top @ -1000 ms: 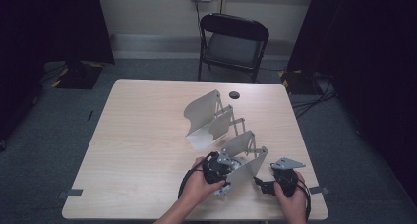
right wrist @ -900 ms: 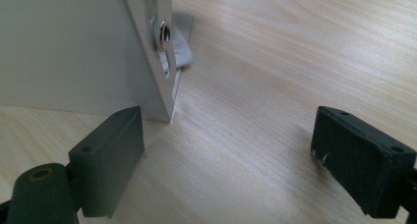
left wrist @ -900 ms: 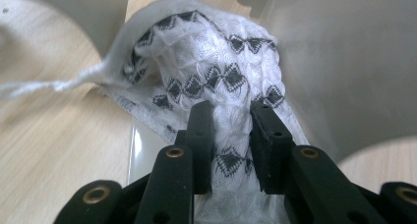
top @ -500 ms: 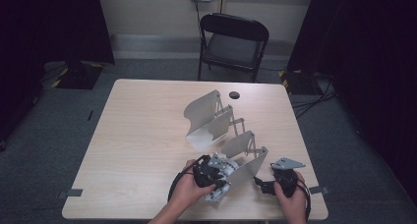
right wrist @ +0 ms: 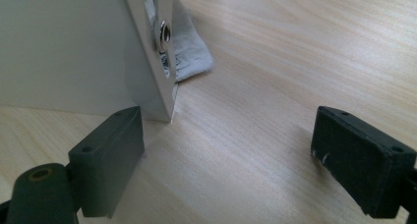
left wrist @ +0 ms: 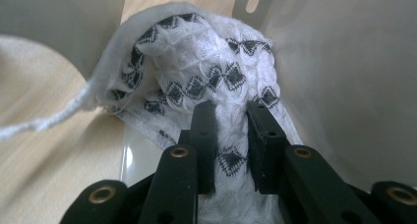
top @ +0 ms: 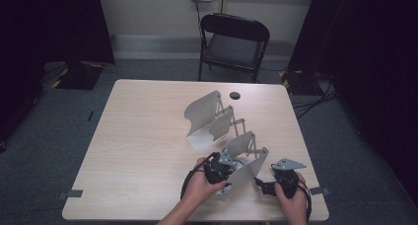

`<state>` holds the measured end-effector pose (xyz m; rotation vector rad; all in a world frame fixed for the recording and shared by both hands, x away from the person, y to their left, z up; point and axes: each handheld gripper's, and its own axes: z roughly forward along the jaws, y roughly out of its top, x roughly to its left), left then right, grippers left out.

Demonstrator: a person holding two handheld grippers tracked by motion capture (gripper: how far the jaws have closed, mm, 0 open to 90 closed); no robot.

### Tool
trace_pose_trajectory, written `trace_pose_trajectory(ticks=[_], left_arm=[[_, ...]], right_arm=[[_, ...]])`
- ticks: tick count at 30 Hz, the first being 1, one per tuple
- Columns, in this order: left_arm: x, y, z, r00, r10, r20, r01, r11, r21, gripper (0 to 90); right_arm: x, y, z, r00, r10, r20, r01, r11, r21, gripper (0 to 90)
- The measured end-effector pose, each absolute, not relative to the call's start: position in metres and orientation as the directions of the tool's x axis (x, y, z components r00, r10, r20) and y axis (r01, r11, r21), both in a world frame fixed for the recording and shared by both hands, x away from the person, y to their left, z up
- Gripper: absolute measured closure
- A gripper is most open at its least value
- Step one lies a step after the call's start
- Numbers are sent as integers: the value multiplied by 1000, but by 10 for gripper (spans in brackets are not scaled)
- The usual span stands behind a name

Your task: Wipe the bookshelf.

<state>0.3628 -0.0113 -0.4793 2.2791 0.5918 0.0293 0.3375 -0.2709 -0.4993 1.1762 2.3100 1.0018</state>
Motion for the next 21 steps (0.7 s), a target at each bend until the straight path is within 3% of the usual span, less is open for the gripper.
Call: trace_pose_trajectory(ticks=[21], left_arm=[[346, 20, -477, 889, 418, -185, 425, -608, 670, 764]], right_arm=[[337, -271, -499, -590, 808, 0, 552, 403, 730, 120]])
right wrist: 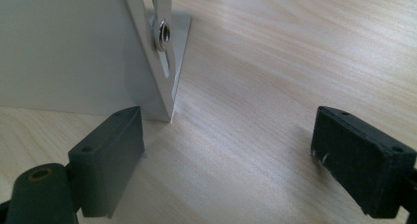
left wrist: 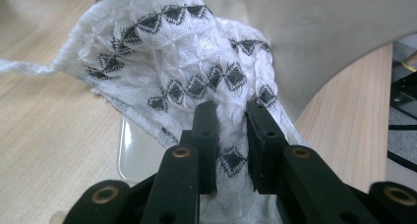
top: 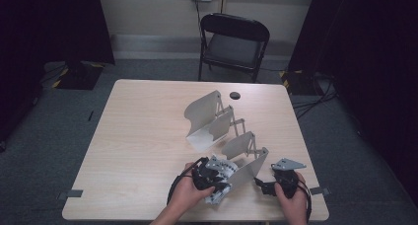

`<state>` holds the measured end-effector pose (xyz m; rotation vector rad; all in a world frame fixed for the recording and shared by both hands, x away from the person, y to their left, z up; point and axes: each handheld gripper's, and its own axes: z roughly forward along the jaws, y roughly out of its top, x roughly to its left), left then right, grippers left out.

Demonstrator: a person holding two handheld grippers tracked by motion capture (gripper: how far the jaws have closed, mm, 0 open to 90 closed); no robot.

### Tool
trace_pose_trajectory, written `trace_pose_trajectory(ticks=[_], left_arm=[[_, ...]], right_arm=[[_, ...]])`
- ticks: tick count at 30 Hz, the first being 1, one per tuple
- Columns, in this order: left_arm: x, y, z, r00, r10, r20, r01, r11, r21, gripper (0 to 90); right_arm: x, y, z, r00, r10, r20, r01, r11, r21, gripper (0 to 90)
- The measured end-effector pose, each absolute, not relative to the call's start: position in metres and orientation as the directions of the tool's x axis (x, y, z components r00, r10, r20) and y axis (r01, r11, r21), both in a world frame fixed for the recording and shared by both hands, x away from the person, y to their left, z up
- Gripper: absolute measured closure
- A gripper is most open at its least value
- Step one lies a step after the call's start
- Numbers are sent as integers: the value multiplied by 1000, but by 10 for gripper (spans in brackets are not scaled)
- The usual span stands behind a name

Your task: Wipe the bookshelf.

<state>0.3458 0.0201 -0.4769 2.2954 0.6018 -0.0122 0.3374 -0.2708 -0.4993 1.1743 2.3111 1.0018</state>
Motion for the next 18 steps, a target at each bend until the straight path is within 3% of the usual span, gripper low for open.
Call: trace_pose_trajectory(ticks=[18], left_arm=[[365, -20, -483, 881, 444, -161, 413, -558, 720, 728]], right_arm=[[337, -271, -499, -590, 808, 0, 552, 403, 730, 121]])
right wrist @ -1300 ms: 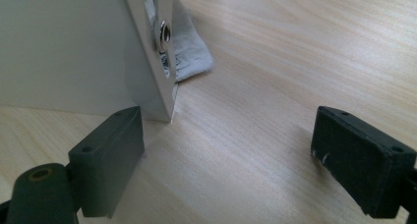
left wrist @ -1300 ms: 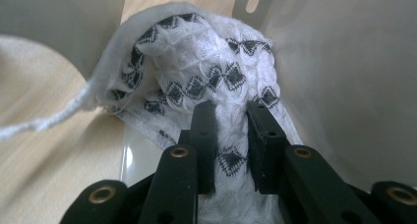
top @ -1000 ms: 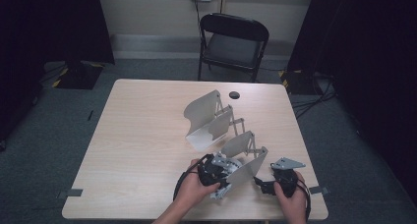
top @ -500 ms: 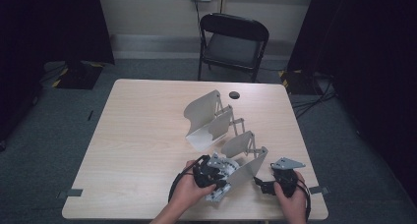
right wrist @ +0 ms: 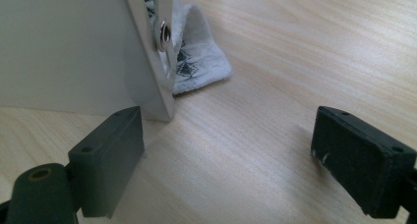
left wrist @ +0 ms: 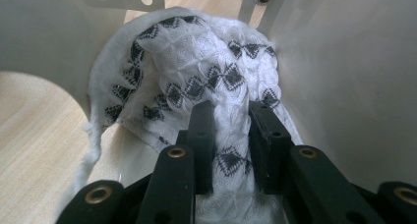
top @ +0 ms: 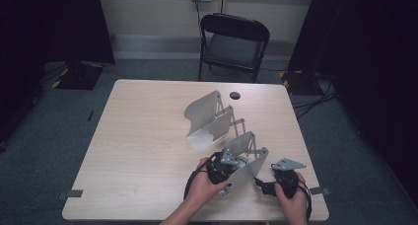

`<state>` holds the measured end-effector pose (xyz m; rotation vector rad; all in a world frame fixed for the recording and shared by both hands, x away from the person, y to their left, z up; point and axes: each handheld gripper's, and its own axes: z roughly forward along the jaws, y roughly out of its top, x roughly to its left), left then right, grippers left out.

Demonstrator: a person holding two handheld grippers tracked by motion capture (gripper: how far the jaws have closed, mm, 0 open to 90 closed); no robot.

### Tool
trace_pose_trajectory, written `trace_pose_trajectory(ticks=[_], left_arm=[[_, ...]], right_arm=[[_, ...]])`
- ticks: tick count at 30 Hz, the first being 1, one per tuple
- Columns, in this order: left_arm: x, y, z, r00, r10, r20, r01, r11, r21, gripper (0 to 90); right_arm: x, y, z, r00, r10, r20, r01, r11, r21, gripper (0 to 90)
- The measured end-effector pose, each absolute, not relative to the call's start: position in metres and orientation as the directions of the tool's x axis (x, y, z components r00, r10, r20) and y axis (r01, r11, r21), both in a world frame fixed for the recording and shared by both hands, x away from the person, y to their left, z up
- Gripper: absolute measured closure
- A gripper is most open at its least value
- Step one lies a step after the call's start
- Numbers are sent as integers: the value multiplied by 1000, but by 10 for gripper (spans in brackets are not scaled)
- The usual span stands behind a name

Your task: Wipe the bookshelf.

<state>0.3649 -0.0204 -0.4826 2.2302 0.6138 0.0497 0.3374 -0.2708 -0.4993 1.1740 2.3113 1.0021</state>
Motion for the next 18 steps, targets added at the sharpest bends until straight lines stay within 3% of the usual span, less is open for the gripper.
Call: trace_pose_trajectory(ticks=[18], left_arm=[[353, -1, -478, 895, 411, -174, 412, -614, 673, 756]], right_arm=[[337, -270, -499, -592, 806, -3, 551, 407, 728, 113]])
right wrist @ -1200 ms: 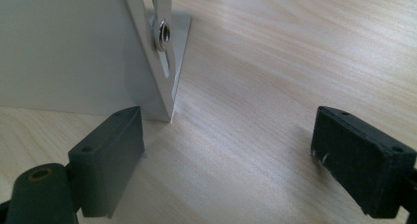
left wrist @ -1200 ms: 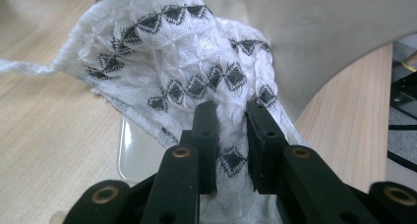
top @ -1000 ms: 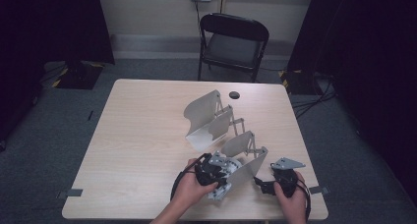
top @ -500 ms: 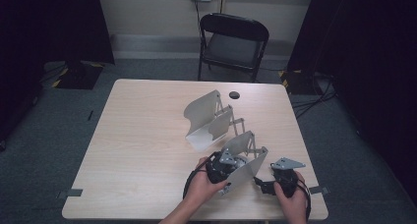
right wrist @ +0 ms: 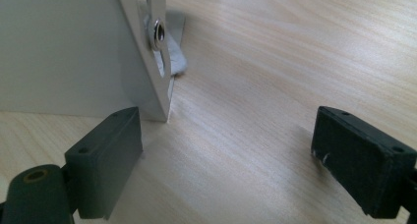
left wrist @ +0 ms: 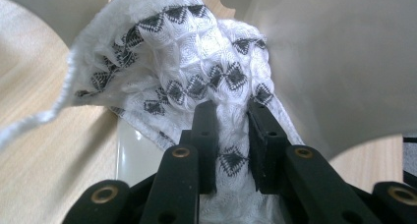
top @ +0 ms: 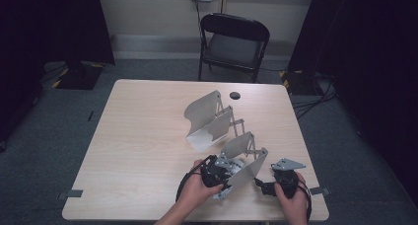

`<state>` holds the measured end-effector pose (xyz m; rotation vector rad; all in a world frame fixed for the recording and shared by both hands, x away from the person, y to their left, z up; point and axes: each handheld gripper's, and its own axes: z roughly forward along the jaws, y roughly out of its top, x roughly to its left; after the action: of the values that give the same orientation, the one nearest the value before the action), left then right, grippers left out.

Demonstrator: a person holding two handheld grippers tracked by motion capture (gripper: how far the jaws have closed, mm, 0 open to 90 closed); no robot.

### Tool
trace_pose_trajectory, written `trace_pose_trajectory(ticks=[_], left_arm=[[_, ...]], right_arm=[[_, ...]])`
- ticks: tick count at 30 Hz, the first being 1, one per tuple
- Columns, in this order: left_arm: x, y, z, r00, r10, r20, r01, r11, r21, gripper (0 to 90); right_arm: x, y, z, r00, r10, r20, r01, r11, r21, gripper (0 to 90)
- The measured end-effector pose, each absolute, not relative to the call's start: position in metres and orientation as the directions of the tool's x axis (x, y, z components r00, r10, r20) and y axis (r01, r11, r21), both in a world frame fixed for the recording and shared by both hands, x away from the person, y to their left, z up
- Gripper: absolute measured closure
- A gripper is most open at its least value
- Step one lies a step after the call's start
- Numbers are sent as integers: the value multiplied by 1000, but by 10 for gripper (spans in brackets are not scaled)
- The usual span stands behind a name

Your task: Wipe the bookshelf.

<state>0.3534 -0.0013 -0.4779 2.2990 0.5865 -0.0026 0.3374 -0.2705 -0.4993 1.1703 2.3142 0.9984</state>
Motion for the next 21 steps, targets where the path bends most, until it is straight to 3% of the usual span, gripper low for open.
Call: trace_pose_trajectory(ticks=[16, 21], left_arm=[[350, 17, -469, 877, 433, -211, 455, -600, 658, 787], [353, 19, -445, 880, 428, -206, 442, -579, 685, 788]], right_arm=[[337, -270, -499, -591, 807, -4, 550, 406, 729, 113], [337, -270, -499, -591, 807, -4, 550, 407, 729, 113]])
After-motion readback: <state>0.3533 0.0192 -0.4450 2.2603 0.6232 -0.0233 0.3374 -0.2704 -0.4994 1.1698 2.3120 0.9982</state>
